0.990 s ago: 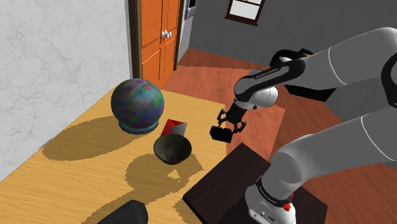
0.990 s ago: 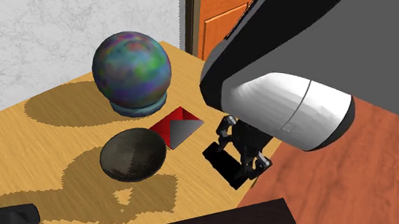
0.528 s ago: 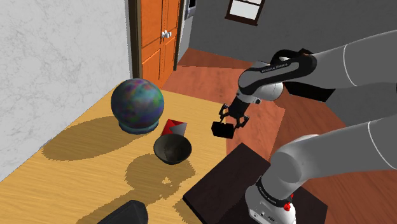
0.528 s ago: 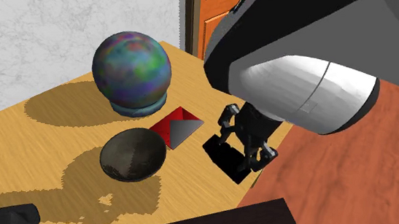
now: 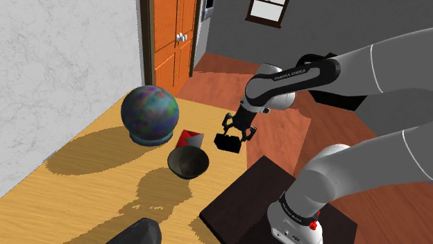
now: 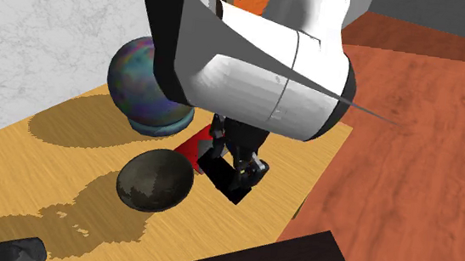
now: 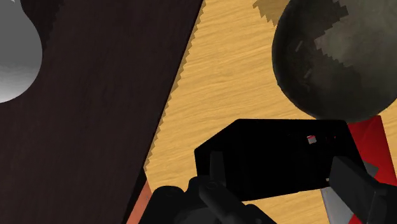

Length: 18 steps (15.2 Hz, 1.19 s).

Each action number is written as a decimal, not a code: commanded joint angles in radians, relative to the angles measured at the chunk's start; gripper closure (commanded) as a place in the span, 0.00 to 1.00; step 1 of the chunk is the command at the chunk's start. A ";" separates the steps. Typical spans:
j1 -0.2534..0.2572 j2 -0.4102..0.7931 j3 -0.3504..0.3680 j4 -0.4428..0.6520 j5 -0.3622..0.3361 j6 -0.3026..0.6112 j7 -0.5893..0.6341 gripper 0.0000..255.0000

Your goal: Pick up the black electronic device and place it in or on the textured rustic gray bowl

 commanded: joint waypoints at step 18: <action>0.182 0.311 0.294 0.253 0.103 0.166 0.370 1.00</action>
